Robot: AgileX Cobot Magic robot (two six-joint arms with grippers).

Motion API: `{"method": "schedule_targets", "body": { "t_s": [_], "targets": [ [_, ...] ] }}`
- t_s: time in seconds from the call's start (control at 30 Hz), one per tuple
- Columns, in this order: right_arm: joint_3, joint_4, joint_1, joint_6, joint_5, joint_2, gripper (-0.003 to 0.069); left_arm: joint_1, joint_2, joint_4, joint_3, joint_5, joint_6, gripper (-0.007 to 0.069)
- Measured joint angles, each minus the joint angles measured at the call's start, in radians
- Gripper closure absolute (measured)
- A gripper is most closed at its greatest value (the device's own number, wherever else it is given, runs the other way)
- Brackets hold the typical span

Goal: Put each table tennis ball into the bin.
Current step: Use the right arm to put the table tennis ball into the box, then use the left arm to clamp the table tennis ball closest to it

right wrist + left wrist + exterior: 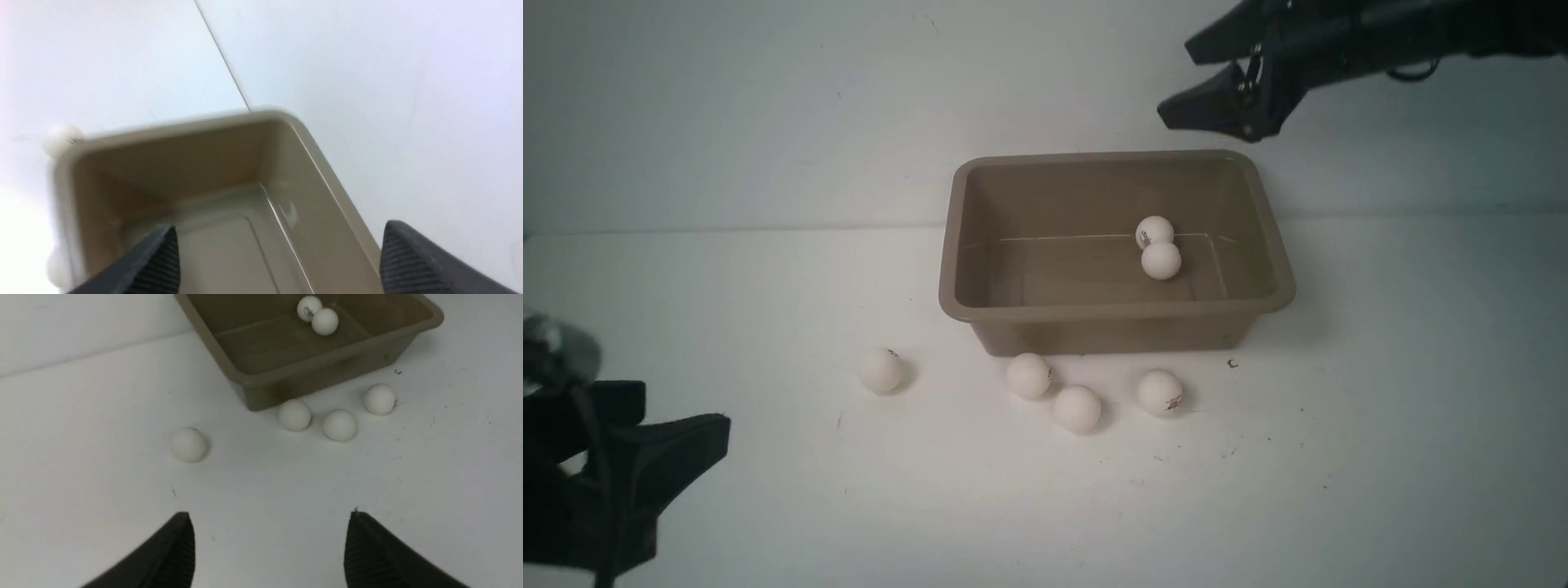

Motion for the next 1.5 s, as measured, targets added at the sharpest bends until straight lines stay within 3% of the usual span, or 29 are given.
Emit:
{"method": "schedule_targets", "body": {
  "t_s": [0.17, 0.33, 0.4, 0.57, 0.6, 0.67, 0.97, 1.27, 1.5],
  "targets": [
    [0.0, -0.001, 0.0, 0.021, 0.066, -0.053, 0.0067, 0.0, 0.198, -0.058, 0.0, -0.057, 0.177, 0.0174],
    [0.0, -0.022, 0.0, 0.085, 0.134, -0.081, 0.0068, 0.0, 0.38, -0.209, -0.002, -0.102, 0.497, 0.0174],
    [0.0, -0.039, 0.0, 0.114, 0.139, -0.084, 0.0068, 0.0, 0.456, -0.296, -0.01, -0.158, 0.678, 0.0174],
    [0.0, -0.046, 0.0, 0.132, 0.14, -0.084, 0.0068, 0.0, 0.567, -0.506, -0.07, -0.242, 0.938, 0.0174],
    [0.0, -0.046, 0.0, 0.133, 0.14, -0.084, 0.0068, 0.0, 0.567, -0.506, -0.07, -0.242, 0.945, 0.0174],
    [0.0, -0.046, 0.0, 0.135, 0.141, -0.084, 0.0068, 0.0, 0.646, -0.629, -0.117, -0.257, 0.997, 0.0165],
    [0.0, -0.046, 0.0, 0.135, 0.141, -0.084, 0.0068, -0.017, 0.87, -0.701, -0.223, -0.265, 0.986, 0.0091],
    [0.0, -0.046, 0.0, 0.135, 0.141, -0.084, 0.0068, -0.156, 1.012, -0.593, -0.312, -0.31, 0.853, 0.0122],
    [0.0, -0.046, 0.0, 0.135, 0.141, -0.084, 0.0069, -0.192, 1.067, -0.485, -0.343, -0.402, 0.706, 0.0123]
  ]
}}
